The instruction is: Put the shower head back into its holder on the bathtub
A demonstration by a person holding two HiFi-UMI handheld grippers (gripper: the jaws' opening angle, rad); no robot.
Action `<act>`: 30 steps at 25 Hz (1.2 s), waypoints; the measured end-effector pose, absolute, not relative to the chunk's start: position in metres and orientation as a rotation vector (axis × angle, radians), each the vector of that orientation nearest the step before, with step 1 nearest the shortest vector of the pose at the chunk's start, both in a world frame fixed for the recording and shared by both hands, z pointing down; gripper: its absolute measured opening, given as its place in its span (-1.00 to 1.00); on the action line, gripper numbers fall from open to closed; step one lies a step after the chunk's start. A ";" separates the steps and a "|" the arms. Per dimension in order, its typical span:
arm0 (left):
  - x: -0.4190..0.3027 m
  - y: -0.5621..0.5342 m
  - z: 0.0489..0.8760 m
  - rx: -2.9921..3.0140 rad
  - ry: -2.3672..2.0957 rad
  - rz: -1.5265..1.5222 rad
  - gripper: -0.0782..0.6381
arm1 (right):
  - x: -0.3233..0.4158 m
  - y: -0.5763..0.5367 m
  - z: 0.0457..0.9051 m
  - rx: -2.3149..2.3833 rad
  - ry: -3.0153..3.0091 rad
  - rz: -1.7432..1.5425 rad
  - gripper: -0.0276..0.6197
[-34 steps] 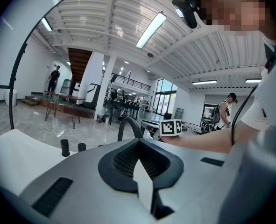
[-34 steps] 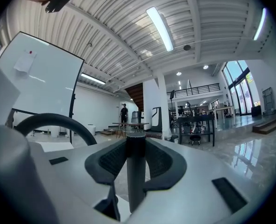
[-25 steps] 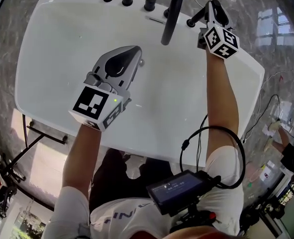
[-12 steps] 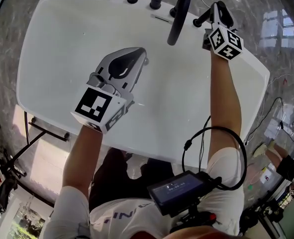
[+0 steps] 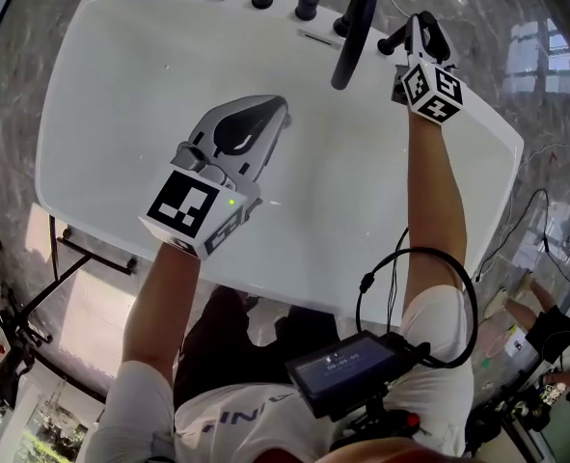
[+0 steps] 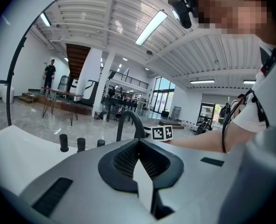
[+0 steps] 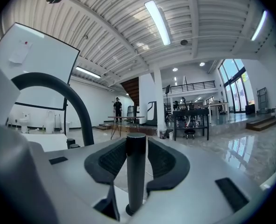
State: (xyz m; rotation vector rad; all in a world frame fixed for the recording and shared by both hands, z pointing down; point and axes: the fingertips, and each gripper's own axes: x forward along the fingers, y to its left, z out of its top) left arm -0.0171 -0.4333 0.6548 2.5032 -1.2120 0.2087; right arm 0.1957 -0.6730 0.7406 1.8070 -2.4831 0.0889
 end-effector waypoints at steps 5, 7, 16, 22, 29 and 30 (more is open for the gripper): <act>-0.020 -0.430 0.644 2.525 -1.216 0.196 -0.74 | 0.194 -0.664 0.710 1.840 -2.524 0.079 -0.38; -0.021 -0.425 0.637 2.524 -1.225 0.189 -0.74 | 0.193 -0.651 0.691 1.854 -2.530 0.060 -0.38; -0.024 -0.382 0.579 2.550 -1.243 0.193 -0.74 | 0.183 -0.566 0.586 1.812 -2.563 -0.090 -0.49; -0.028 -0.354 0.525 2.571 -1.235 0.145 -0.74 | 0.185 -0.476 0.522 1.787 -2.524 -0.164 -0.73; -0.028 -0.302 0.458 2.630 -1.155 0.045 -0.74 | 0.188 -0.360 0.469 1.861 -2.466 -0.038 -0.86; -0.031 -0.295 0.455 2.630 -1.144 0.040 -0.74 | 0.185 -0.348 0.458 1.880 -2.467 -0.036 -0.87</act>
